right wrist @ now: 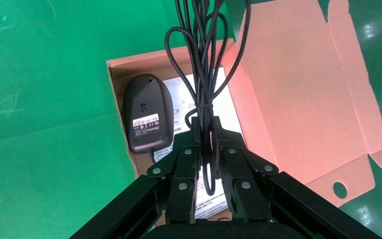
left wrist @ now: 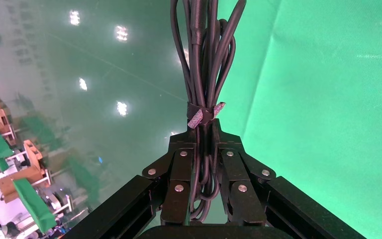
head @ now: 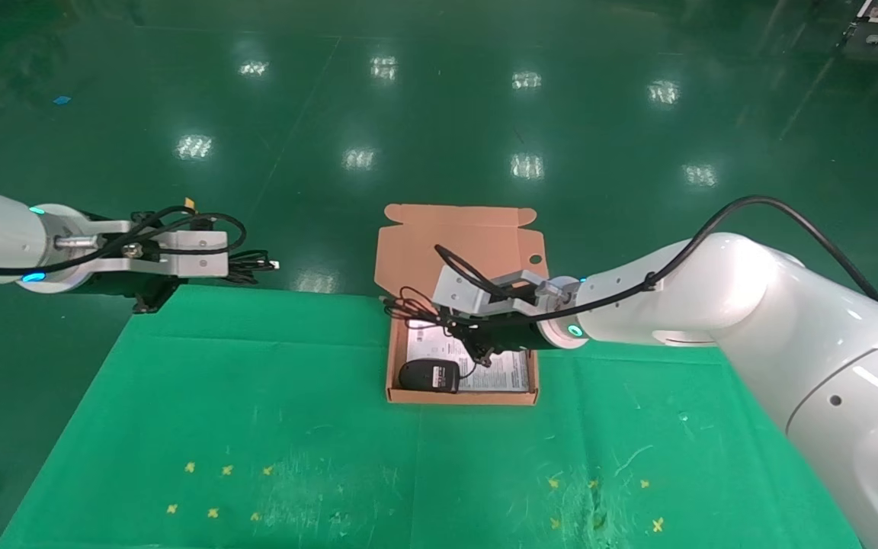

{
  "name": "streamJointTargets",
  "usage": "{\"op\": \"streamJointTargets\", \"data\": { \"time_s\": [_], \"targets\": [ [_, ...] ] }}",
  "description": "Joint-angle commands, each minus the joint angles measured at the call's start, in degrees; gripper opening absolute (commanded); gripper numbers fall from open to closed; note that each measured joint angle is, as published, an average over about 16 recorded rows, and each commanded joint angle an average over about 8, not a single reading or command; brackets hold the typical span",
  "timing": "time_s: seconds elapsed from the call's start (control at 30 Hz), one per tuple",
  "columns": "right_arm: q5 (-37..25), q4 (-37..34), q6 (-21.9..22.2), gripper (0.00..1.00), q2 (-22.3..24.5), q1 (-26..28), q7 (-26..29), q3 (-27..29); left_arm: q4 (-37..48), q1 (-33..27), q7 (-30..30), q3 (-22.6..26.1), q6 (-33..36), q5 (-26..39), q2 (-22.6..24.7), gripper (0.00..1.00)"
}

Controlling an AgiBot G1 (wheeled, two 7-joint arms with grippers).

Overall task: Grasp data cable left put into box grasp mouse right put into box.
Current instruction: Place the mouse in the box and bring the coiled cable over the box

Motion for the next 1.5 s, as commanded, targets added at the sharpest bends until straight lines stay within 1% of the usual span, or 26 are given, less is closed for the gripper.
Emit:
{"op": "streamJointTargets", "data": {
  "time_s": [0.03, 0.27, 0.47, 0.67, 0.83, 0.93, 1.03, 1.2, 1.33, 1.47, 1.5],
  "targets": [
    [0.4, 0.2, -0.2, 1.00, 0.3, 0.0, 0.1, -0.5, -0.2, 0.0, -0.1, 0.0, 0.1, 0.0, 0.0, 0.00],
    [0.4, 1.7, -0.1, 1.00, 2.0, 0.0, 0.6, -0.9, 3.1, 1.5, 2.3, 0.2, -3.8, -1.6, 3.3, 0.00],
    [0.5, 2.7, -0.4, 1.00, 5.4, -0.1, -0.2, -0.7, 9.9, 3.0, 7.2, 0.4, -9.7, -4.1, 8.5, 0.00],
    [-0.2, 3.4, 0.2, 1.00, 10.2, 0.7, -0.9, -0.4, 19.5, 4.7, 14.5, 0.0, -17.1, -8.3, 14.7, 0.00],
    [-1.3, 3.6, 0.4, 1.00, 14.1, 1.5, -0.9, -0.5, 28.5, 5.7, 22.1, -0.4, -23.1, -12.1, 20.4, 0.00],
    [-1.6, 4.3, 0.1, 1.00, 16.3, 1.9, -0.9, -0.5, 32.7, 6.2, 26.6, -0.7, -25.6, -15.0, 22.9, 0.00],
    [-1.8, 5.6, -0.4, 1.00, 18.5, 2.1, -0.9, -0.4, 34.9, 6.9, 30.8, -0.6, -27.2, -18.4, 24.3, 0.00],
    [-2.4, 8.9, -1.2, 1.00, 21.6, 1.9, -0.1, -0.7, 35.2, 7.9, 35.6, 1.1, -28.6, -24.1, 24.9, 0.00],
    [-2.9, 12.0, -1.8, 1.00, 23.6, 1.5, 1.5, -1.0, 34.6, 8.4, 37.8, 3.4, -29.4, -27.9, 25.1, 0.00],
    [-3.3, 15.4, -2.0, 1.00, 25.5, 1.1, 3.3, -1.1, 34.1, 8.5, 38.6, 6.0, -30.0, -31.0, 25.2, 0.00],
    [-3.4, 16.2, -2.0, 1.00, 25.8, 1.0, 3.8, -1.1, 34.0, 8.4, 38.6, 6.7, -30.0, -31.6, 25.2, 0.03]
  ]
}}
